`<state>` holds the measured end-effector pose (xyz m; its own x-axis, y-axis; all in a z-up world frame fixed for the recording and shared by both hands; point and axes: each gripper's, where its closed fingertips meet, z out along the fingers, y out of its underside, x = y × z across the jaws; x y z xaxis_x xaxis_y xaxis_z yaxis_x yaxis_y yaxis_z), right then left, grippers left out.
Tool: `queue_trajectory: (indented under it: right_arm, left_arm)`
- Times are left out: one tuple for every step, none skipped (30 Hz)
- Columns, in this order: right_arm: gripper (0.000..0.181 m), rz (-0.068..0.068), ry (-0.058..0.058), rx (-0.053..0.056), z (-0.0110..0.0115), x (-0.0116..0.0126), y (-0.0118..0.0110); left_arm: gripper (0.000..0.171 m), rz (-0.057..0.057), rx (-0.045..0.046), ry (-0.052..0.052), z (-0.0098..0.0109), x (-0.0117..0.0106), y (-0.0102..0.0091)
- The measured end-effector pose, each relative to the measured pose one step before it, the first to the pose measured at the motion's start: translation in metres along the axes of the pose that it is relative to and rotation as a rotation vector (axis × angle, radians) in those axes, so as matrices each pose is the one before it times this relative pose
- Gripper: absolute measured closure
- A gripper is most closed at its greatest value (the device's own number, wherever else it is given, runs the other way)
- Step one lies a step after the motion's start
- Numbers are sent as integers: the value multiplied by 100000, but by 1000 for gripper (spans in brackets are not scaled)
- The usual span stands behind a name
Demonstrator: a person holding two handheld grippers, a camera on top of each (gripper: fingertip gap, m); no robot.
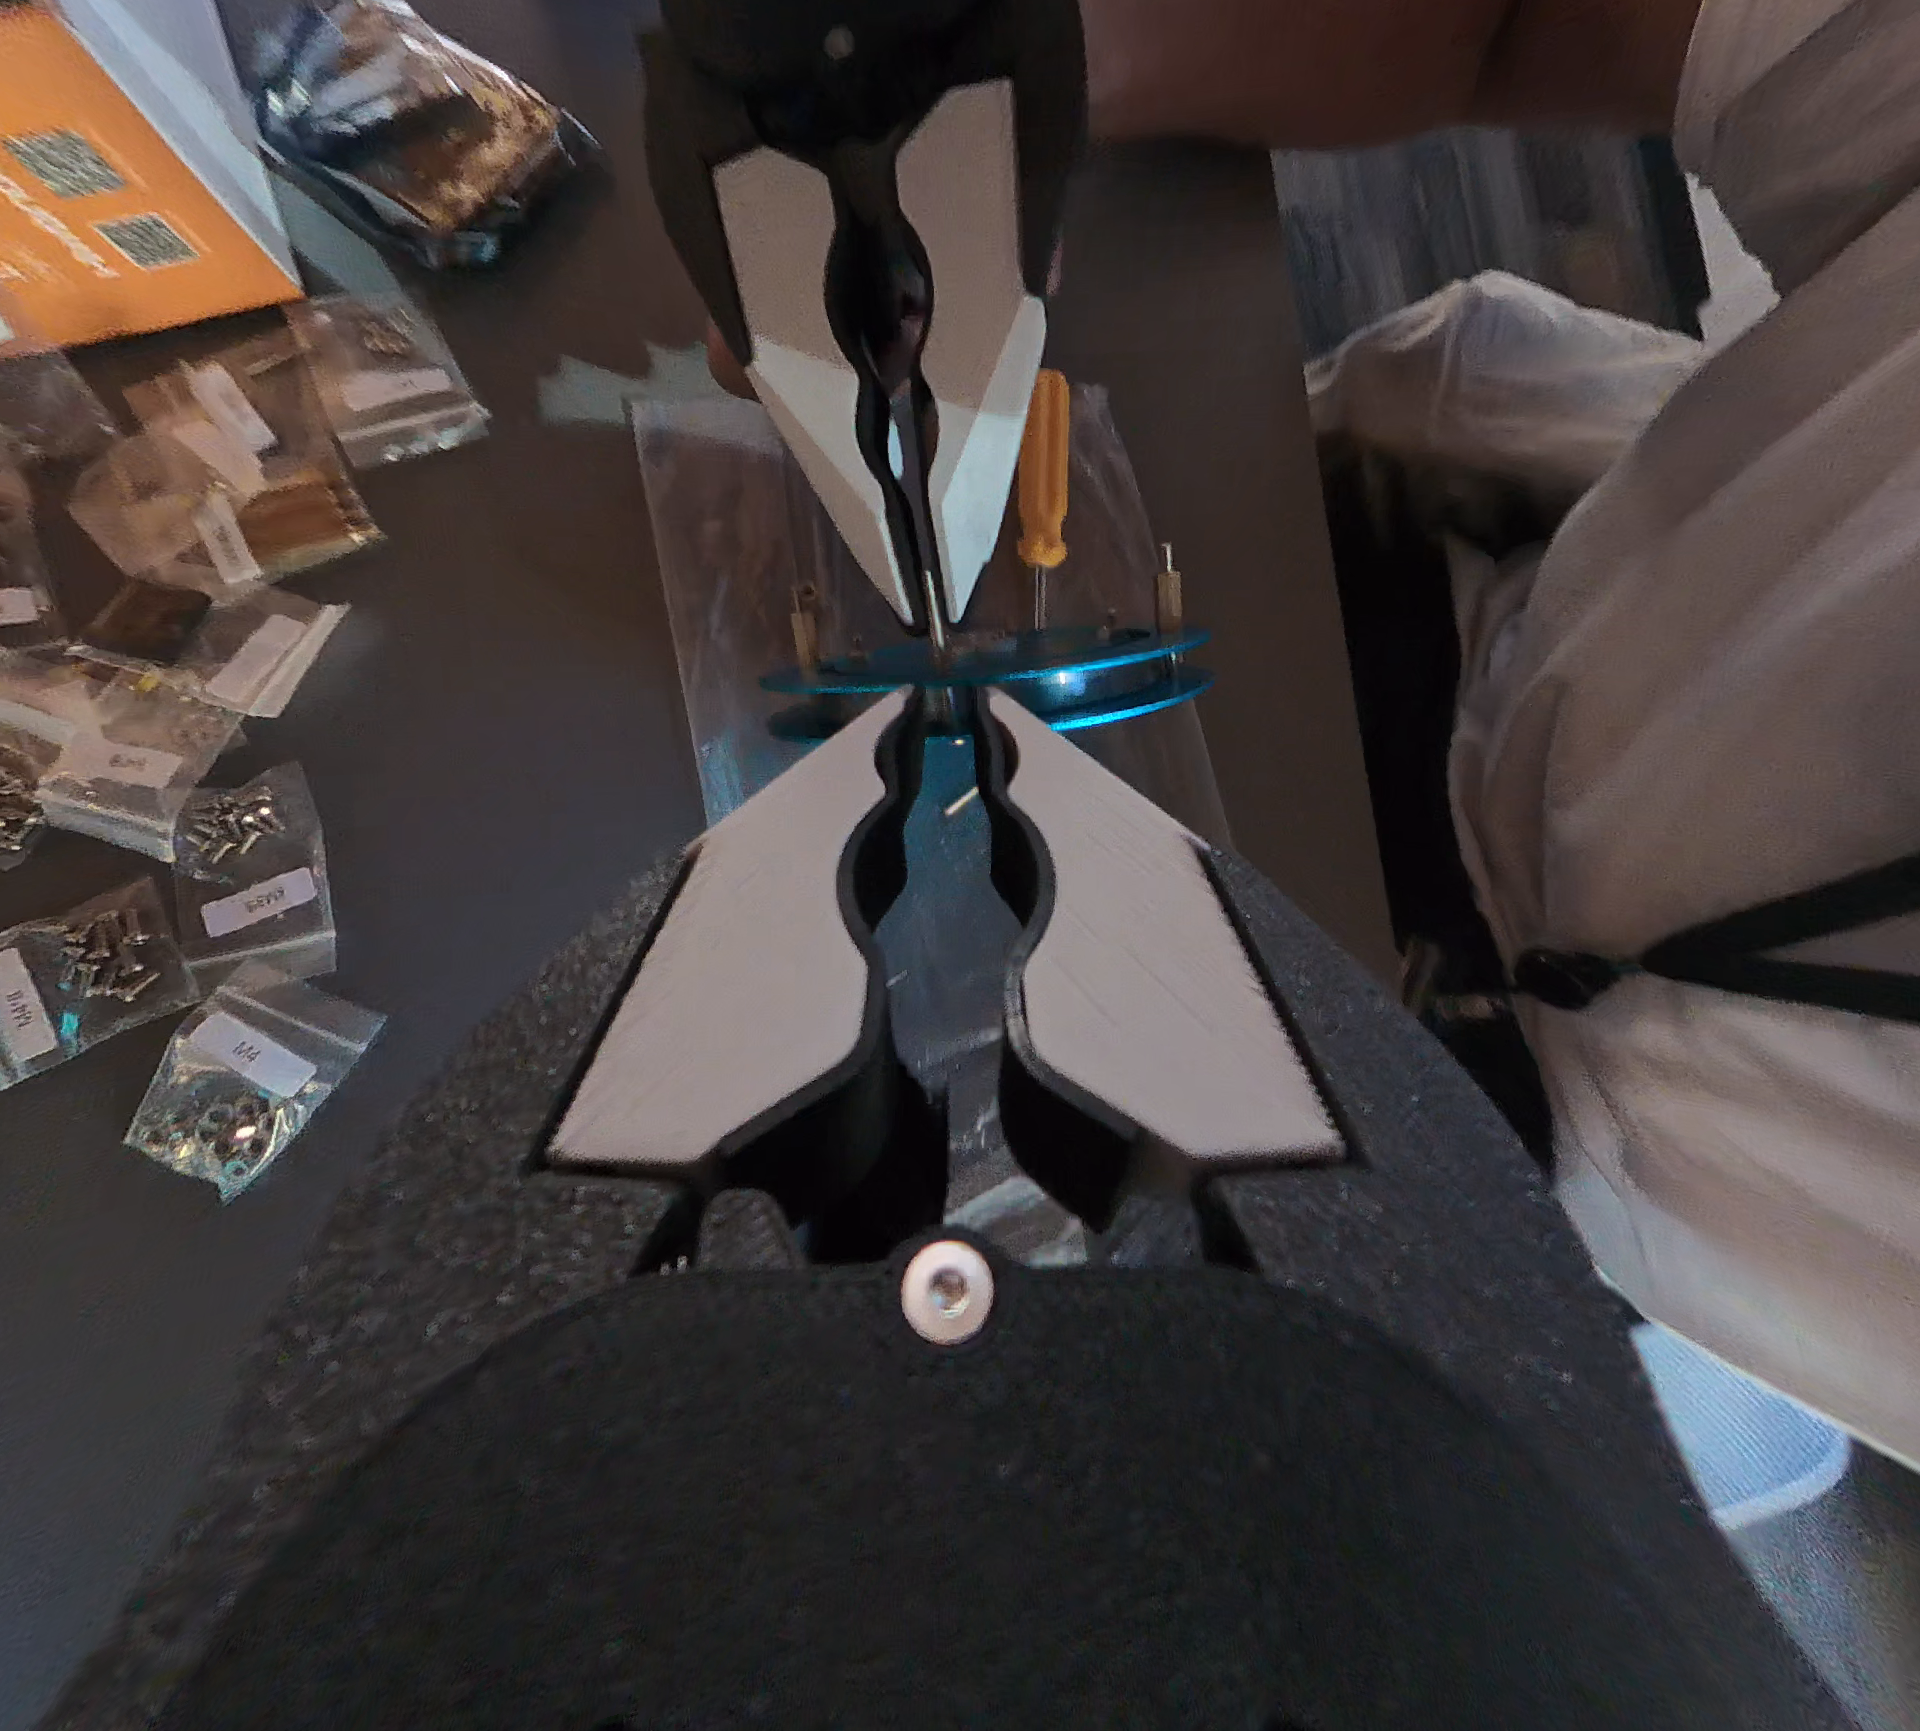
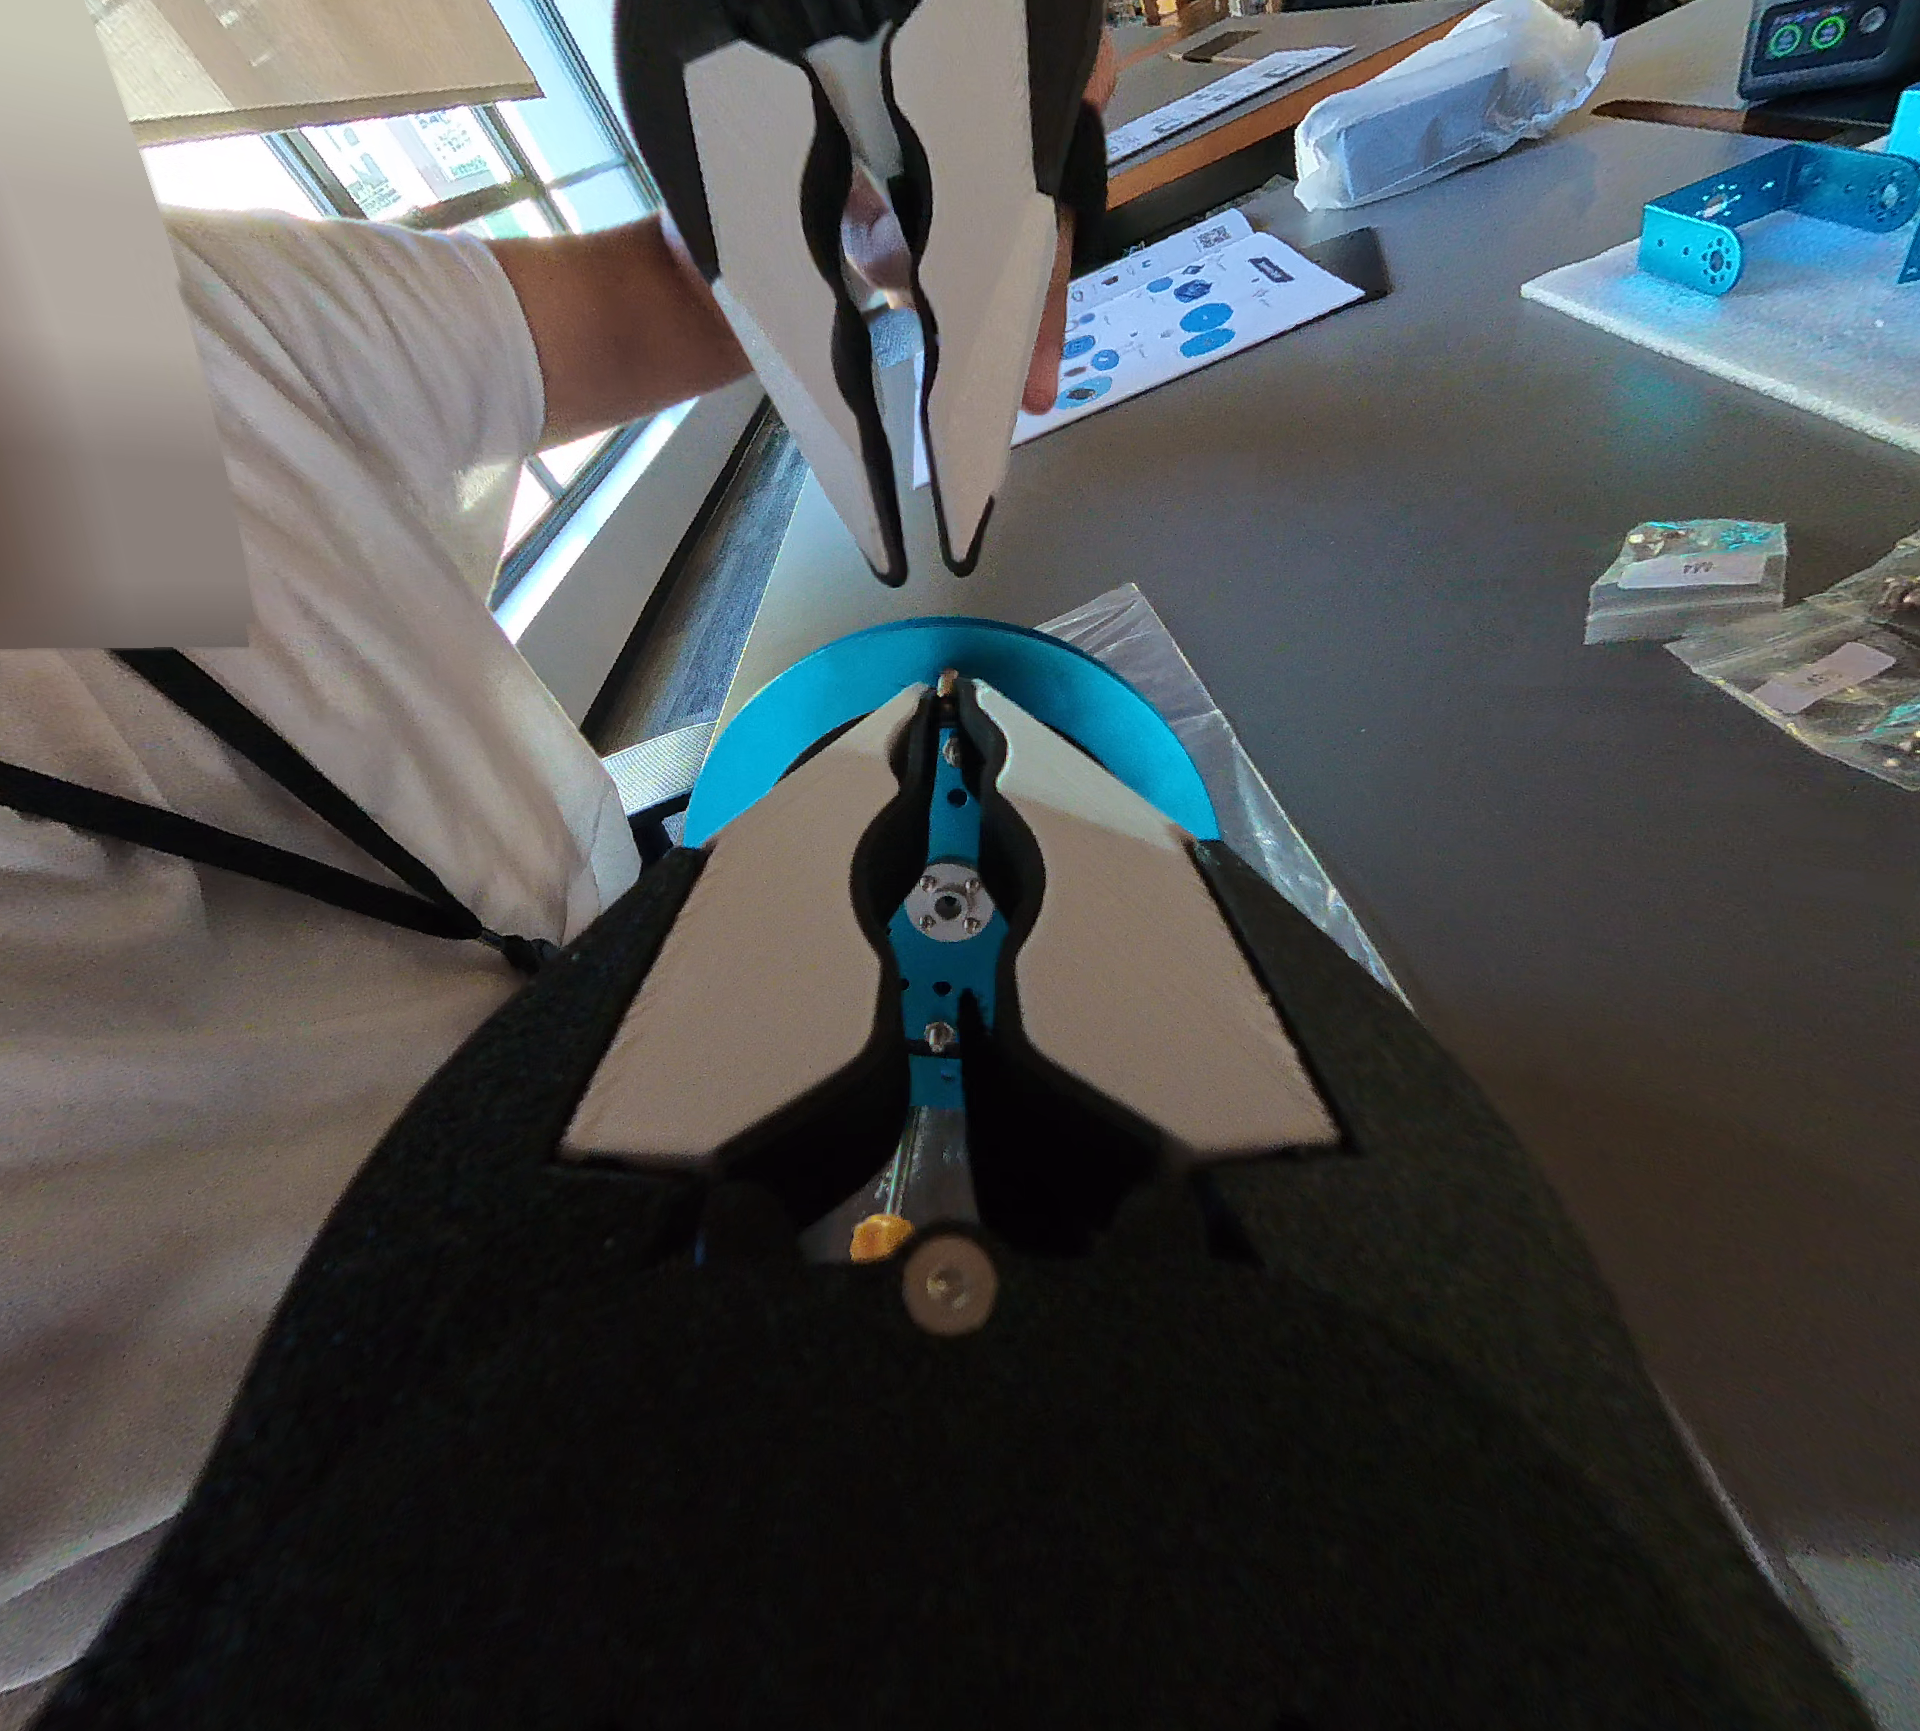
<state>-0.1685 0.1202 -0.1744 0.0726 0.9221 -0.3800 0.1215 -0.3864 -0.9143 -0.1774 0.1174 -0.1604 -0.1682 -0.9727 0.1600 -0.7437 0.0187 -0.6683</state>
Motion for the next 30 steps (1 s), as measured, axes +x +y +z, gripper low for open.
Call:
queue_trajectory:
  right_arm:
    - [180, 410, 159, 264, -93, 110, -24]
    - [180, 406, 65, 212, -98, 84, -23]
    - [180, 317, -88, 162, -92, 50, -10]
    - [180, 210, 41, 158, -73, 46, 0]
    - [180, 237, -92, 66, -62, 16, -8]
    - [180, 159, -73, 4, -39, 9, -8]
    - [180, 16, 8, -6, -30, 2, 4]
    - [180, 25, -159, -74, -46, -25, 6]
    - [180, -5, 90, 59, -86, 16, -7]
    - [180, 48, 313, 144, -108, 77, -19]
    - [180, 313, -47, 49, -81, 41, -3]
    - [180, 244, -23, 96, -47, 42, 0]
    - [180, 165, -45, 49, -23, 20, 2]
    - [180, 256, -216, -10, -7, -3, 4]
    - [180, 186, -250, 13, -6, -21, 9]
    - [180, 121, -285, 39, -15, -25, -3]
    - [180, 131, -440, -59, -22, -61, 28]
    - [180, 19, -391, -137, -28, -60, 34]
    - [180, -27, 327, 106, -41, 55, 0]
    - [180, 129, 434, 128, -60, 102, -31]
    - [180, 324, -81, 69, -58, 42, 9]
    - [180, 514, -485, 44, -39, -16, 15]
    - [179, 751, -994, 2, -8, -80, 48]
    - [179, 680, -1046, 79, 6, -74, 31]
    - [179, 363, -555, 136, -2, -13, 28]
    - [179, 120, -59, 190, -1, 42, 2]
    - [179, 94, 760, 317, -24, 164, -26]
    - [179, 124, 1237, 407, -29, 252, -60]
    - [179, 194, 1006, 129, -36, 219, -13]
    - [178, 144, 559, 76, -17, 164, 1]
  left_arm:
    - [163, -106, -3876, 711, 55, -88, -27]
    - [163, 198, -3327, -284, 59, -225, -92]
    - [163, 365, -3505, 566, 73, -46, -34]
    - [163, 479, -3475, 1863, 112, 193, 13]
    - [163, 268, -2717, 841, 180, 53, -73]
    - [163, -232, -2676, 679, 223, 30, -50]
    - [163, -796, -2982, 773, 235, 32, 42]
    - [163, -351, -2259, 643, 174, 17, 17]
    - [163, -764, -1475, 290, 21, -79, -80]
    - [163, -1637, -1720, -1020, 23, -306, -14]
    - [163, -663, -1604, 144, 33, -98, 77]
    - [162, -241, -1905, 271, 76, -41, 176]
    - [163, -370, -538, 79, 47, -56, -38]
    - [163, -474, -412, 696, 76, 51, -72]
    - [162, -169, -873, 353, 149, 25, 5]
    - [163, 132, -1168, -159, 213, -50, 63]
    - [162, 309, -926, 428, 228, 11, 49]
    - [163, -27, -471, 999, 125, 29, 14]
    - [163, -436, -116, 821, 36, -80, -24]
    - [163, -471, 255, 758, 26, -116, -41]
    - [163, -356, 654, 1222, 35, -62, -60]
    - [163, -244, 745, 1628, 58, 14, -50]
    - [163, -178, 638, 1818, 85, 76, -17]
    - [164, -118, 728, 1457, 96, 83, 4]
    - [165, 163, 1046, 975, 67, 90, -33]
    - [165, 336, 992, 112, 24, -17, -24]
    - [166, -105, 900, -752, -26, -176, -3]
    - [168, -635, 749, -1800, -48, -358, 7]
    - [168, -601, 891, -1367, -36, -345, 4]
    - [168, -423, 858, -471, -30, -246, 10]
